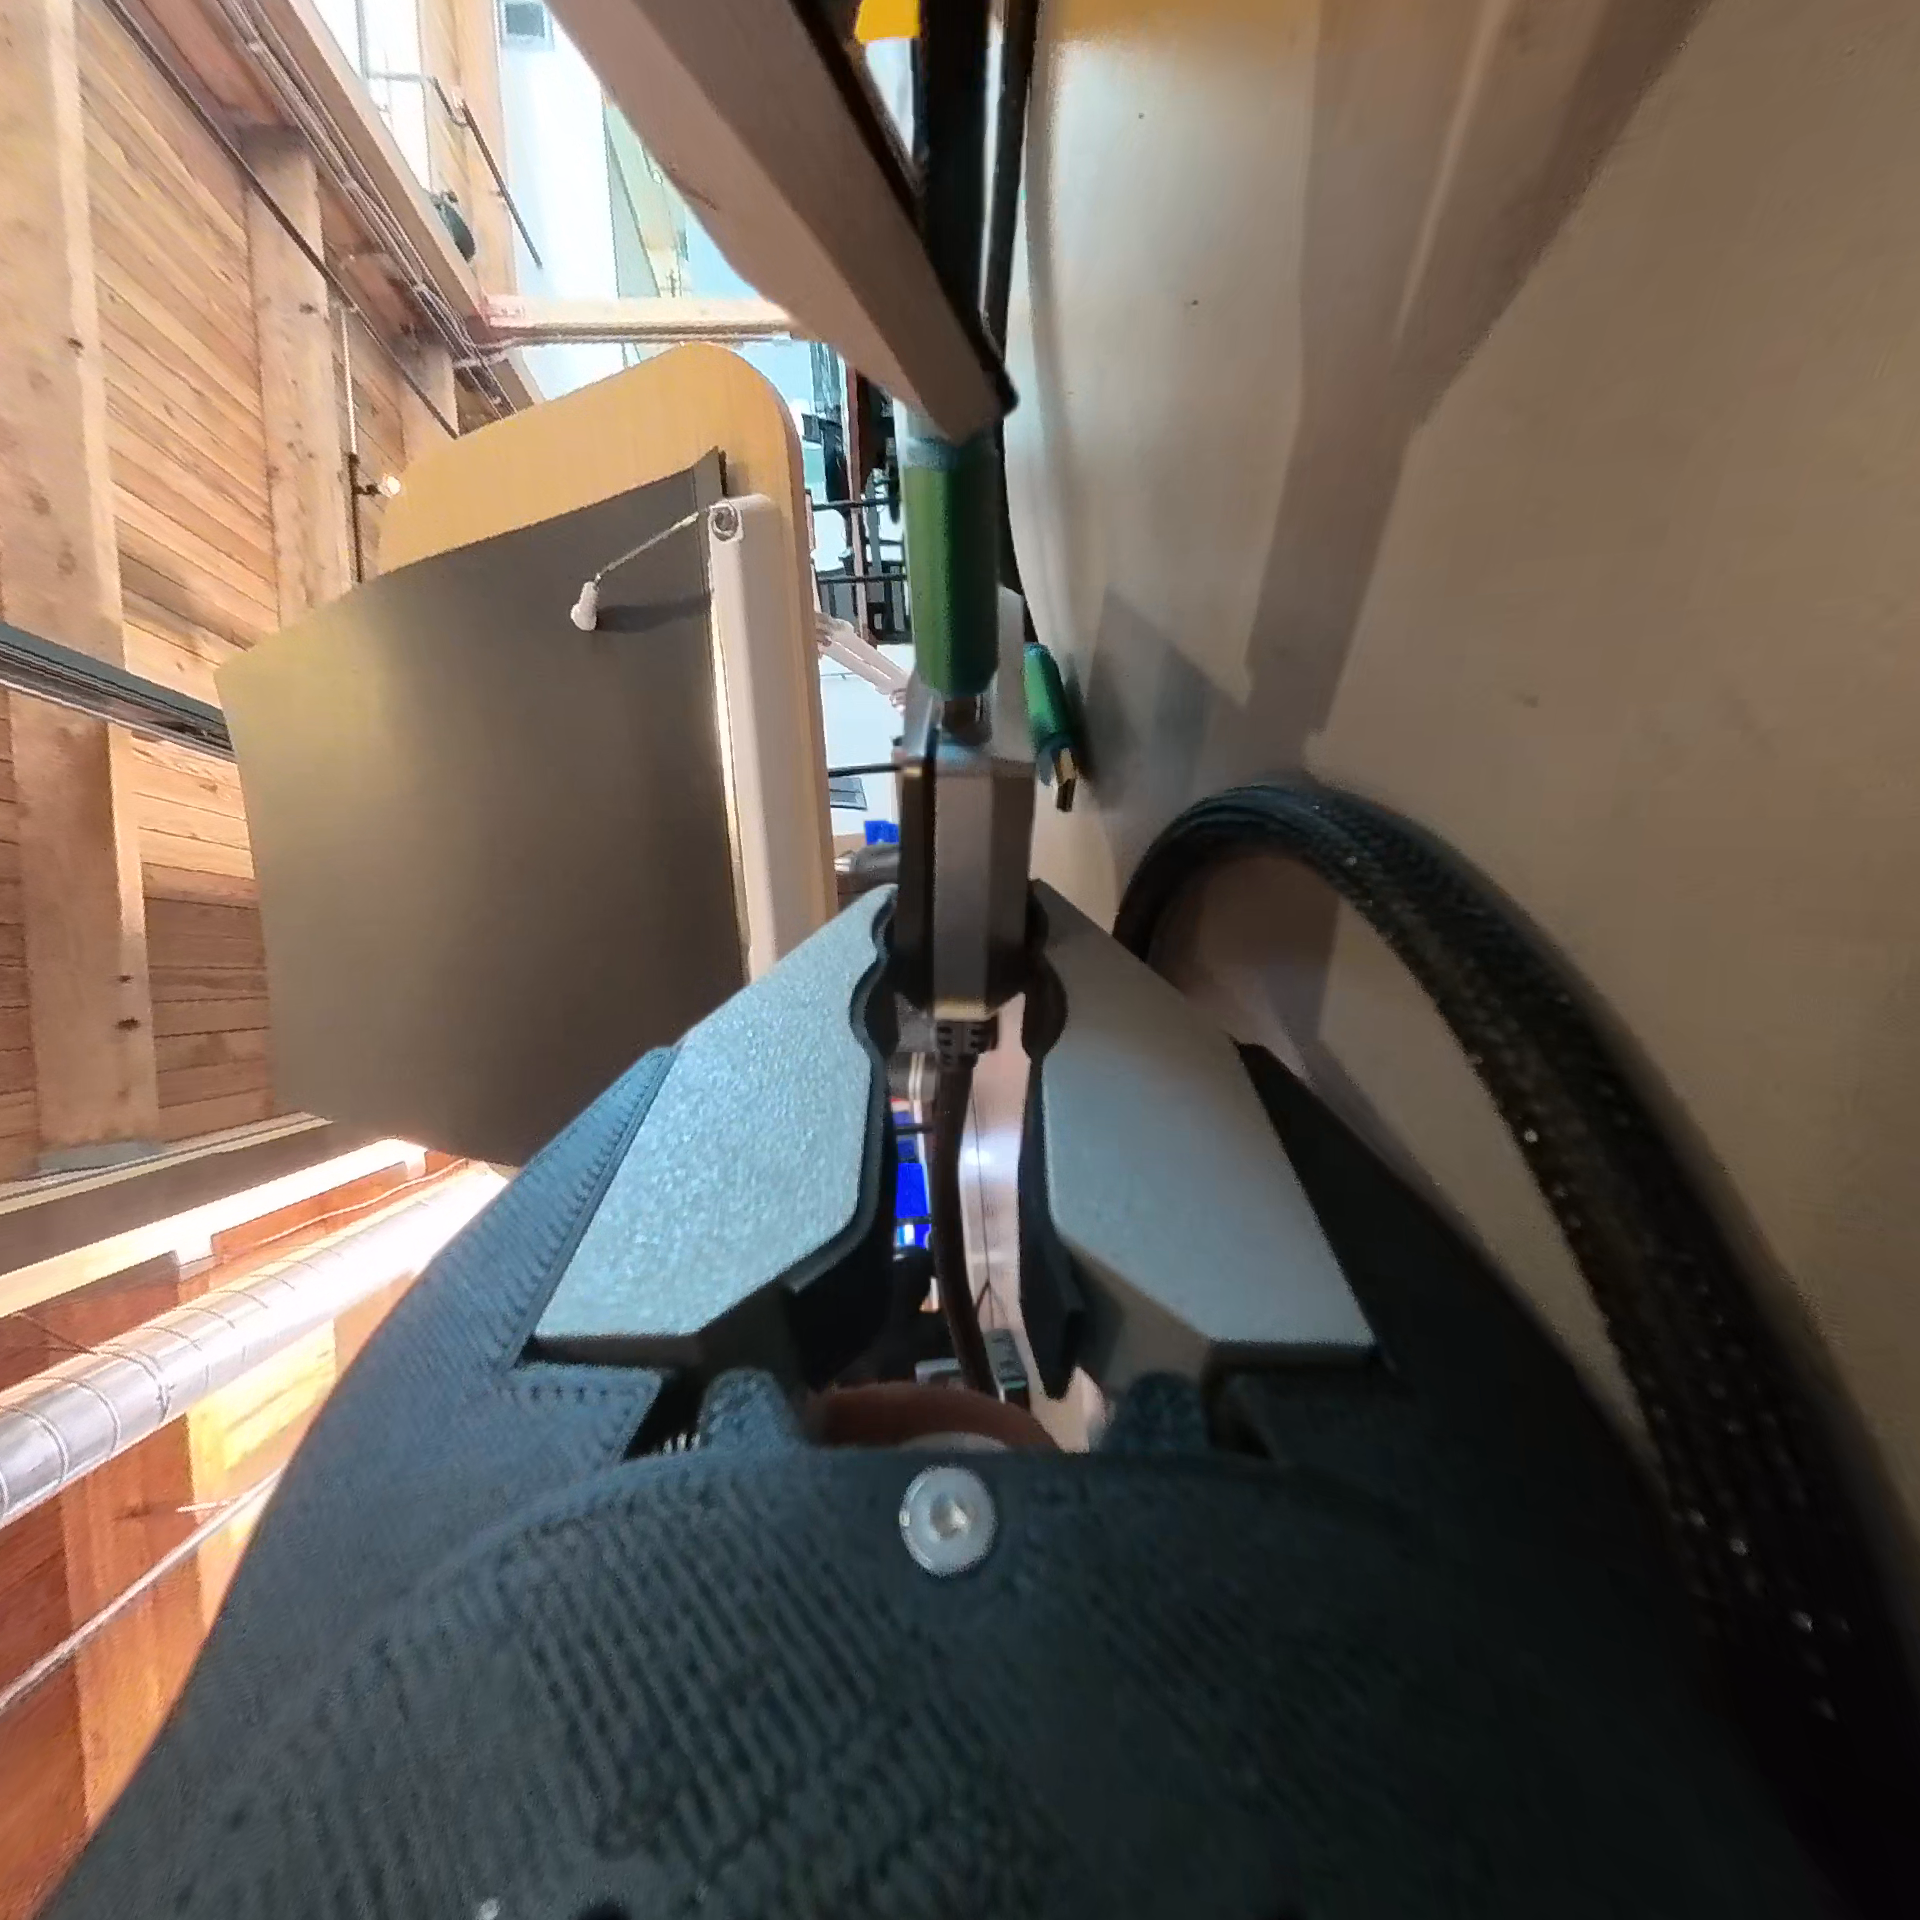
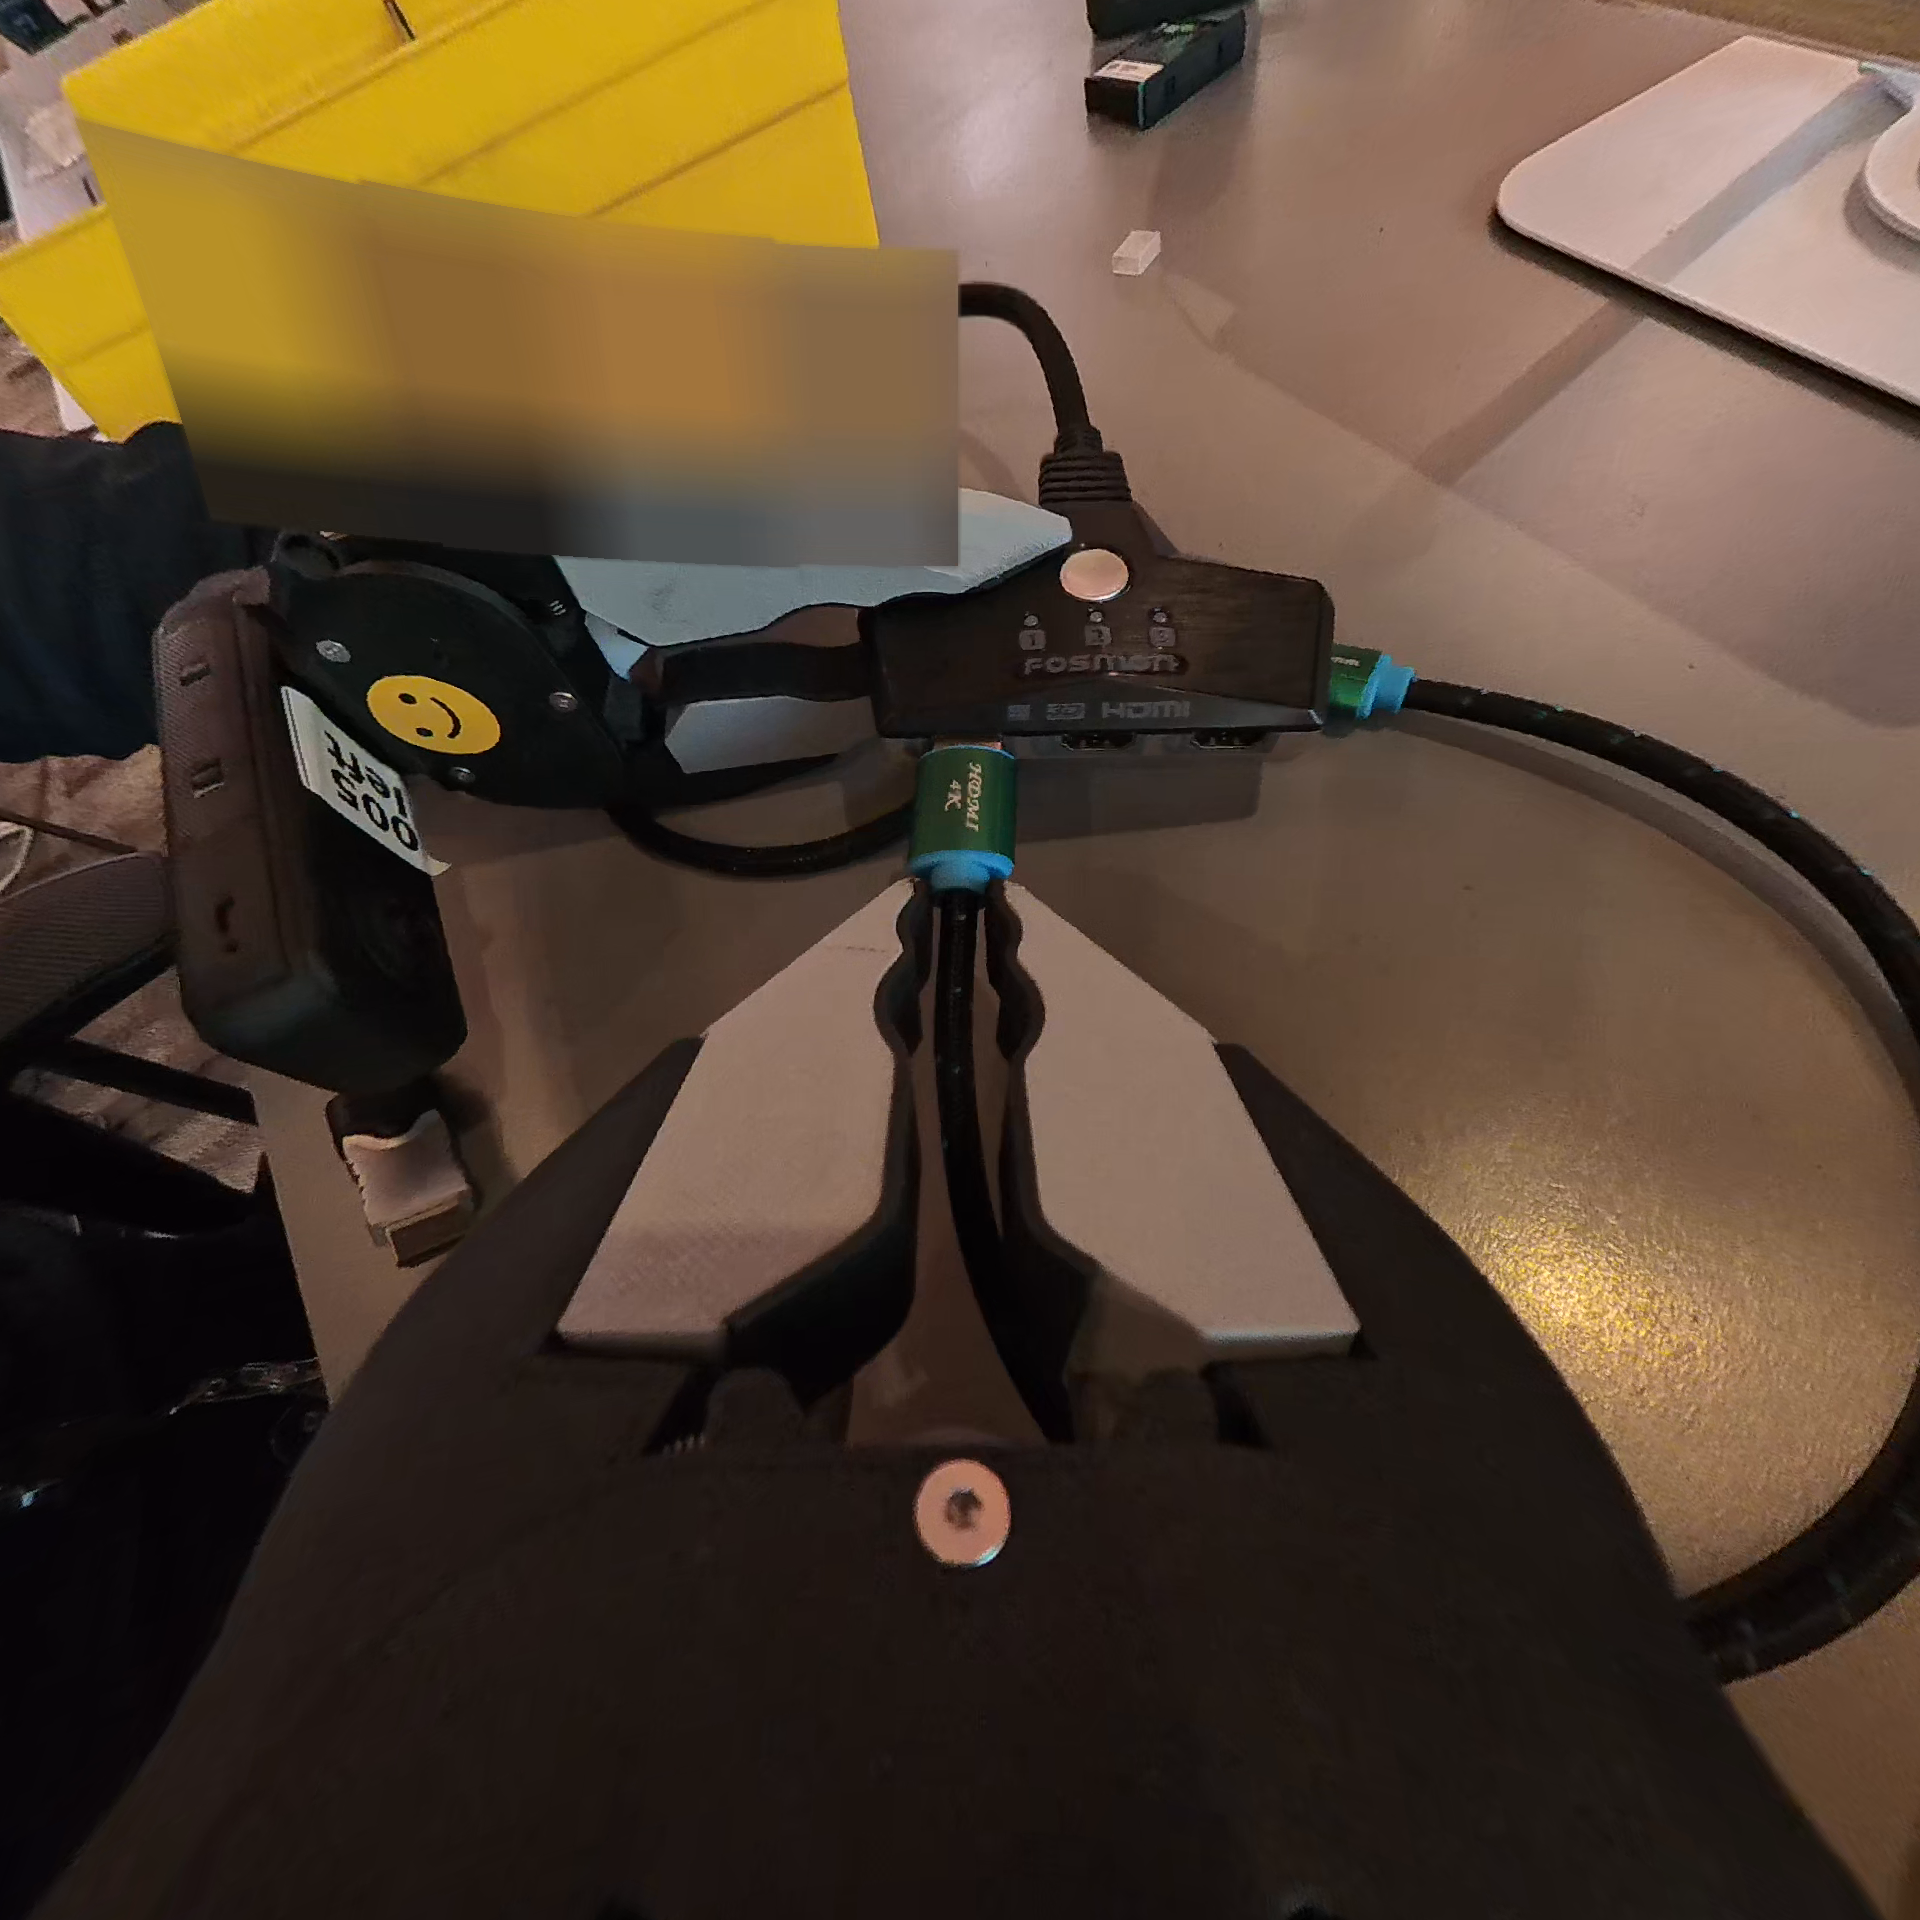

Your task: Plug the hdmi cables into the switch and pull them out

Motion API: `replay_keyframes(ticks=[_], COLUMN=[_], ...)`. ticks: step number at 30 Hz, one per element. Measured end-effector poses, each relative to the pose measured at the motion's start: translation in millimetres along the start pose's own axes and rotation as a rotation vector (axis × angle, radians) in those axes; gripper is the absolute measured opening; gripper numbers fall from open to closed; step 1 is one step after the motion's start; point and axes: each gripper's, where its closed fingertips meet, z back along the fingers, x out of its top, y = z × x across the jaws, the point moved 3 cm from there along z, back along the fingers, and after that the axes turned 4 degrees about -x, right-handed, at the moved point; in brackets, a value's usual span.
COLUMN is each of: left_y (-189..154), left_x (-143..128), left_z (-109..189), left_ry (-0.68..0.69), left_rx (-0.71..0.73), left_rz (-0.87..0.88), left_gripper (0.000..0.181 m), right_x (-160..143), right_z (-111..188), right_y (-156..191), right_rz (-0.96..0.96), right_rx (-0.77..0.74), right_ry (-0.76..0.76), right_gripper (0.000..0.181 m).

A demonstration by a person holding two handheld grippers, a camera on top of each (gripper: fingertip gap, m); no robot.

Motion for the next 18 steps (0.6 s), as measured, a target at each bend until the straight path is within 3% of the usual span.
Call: replay_keyframes(ticks=[18], left_y=[-1.8], left_x=[-3.7], left_z=[-2.1], left_ry=[0.075], left_rx=[-0.027], left_rz=[0.026], left_gripper=[0.015], right_x=[3.9], right_z=[-6.9], right_y=[-0.7], right_rz=[0.068], right_rx=[-0.055], right_ry=[0.022], right_gripper=[0.005])
